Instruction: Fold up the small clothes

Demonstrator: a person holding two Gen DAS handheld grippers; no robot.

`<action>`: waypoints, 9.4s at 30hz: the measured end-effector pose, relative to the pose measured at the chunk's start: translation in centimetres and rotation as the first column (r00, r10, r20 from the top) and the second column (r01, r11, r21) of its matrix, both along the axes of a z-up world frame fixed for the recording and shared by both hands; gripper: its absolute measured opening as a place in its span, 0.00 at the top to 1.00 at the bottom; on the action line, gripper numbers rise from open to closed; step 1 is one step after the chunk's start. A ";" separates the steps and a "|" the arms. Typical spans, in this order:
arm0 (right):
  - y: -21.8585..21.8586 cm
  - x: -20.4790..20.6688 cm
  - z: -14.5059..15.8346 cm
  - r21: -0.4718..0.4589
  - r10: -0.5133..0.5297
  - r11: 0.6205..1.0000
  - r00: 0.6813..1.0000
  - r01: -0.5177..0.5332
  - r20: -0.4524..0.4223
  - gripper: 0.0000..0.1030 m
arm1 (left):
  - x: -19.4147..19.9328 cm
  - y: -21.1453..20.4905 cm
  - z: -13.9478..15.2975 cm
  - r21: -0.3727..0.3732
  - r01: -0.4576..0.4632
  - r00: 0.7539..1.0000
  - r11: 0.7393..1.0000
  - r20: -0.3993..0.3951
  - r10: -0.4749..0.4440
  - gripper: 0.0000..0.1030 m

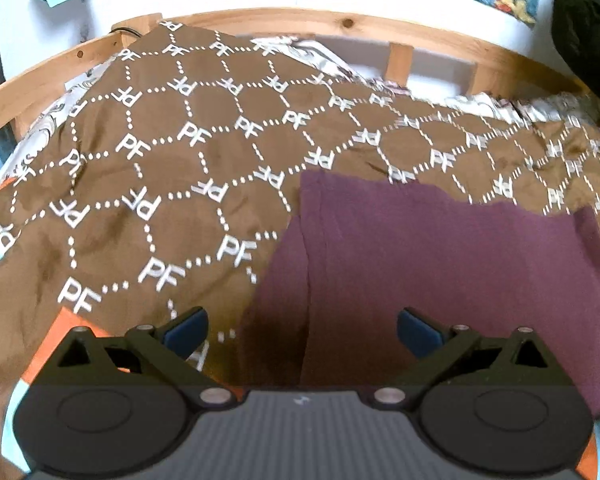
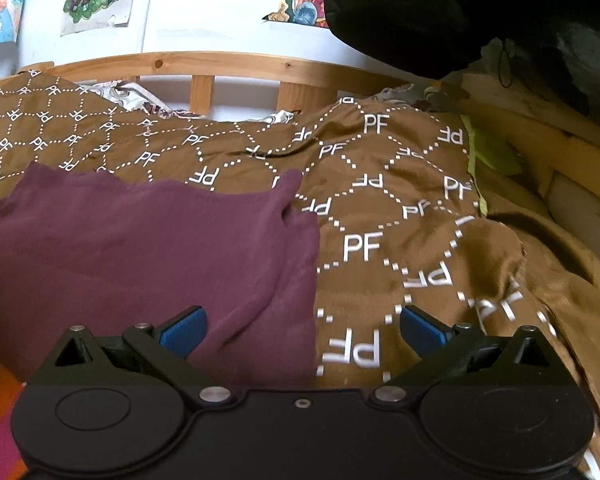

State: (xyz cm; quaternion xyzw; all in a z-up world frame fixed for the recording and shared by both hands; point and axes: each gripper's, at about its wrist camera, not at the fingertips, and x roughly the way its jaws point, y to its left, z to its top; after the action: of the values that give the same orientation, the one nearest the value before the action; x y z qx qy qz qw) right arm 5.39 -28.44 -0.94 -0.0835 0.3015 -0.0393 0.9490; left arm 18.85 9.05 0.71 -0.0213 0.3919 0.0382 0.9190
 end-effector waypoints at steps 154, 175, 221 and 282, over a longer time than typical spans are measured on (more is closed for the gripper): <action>-5.3 0.1 1.6 0.133 -0.198 0.976 0.962 0.175 0.186 0.01 | -0.3 -21.8 2.5 -0.083 0.586 0.811 0.806 0.062 -0.582 0.66; -4.1 0.9 2.4 0.300 -0.034 0.952 0.960 -0.053 0.277 0.01 | -5.4 -17.9 4.9 0.111 0.507 0.834 0.855 0.187 -0.519 0.01; -3.7 8.6 2.5 0.667 0.277 0.680 0.949 -0.304 0.151 0.85 | -6.2 -21.6 0.9 0.334 0.572 0.754 0.749 0.145 -0.640 0.80; -4.0 0.3 3.5 0.381 0.109 0.921 0.993 -0.083 -0.048 0.01 | -4.4 -11.0 -1.1 -0.272 0.092 0.985 0.958 -0.119 -0.129 0.01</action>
State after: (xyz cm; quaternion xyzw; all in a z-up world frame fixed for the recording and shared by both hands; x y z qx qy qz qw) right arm 5.73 -32.44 2.54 0.0851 0.3310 0.0688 0.9373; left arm 14.44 -1.94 -0.43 -0.1193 0.4555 -0.0648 0.8798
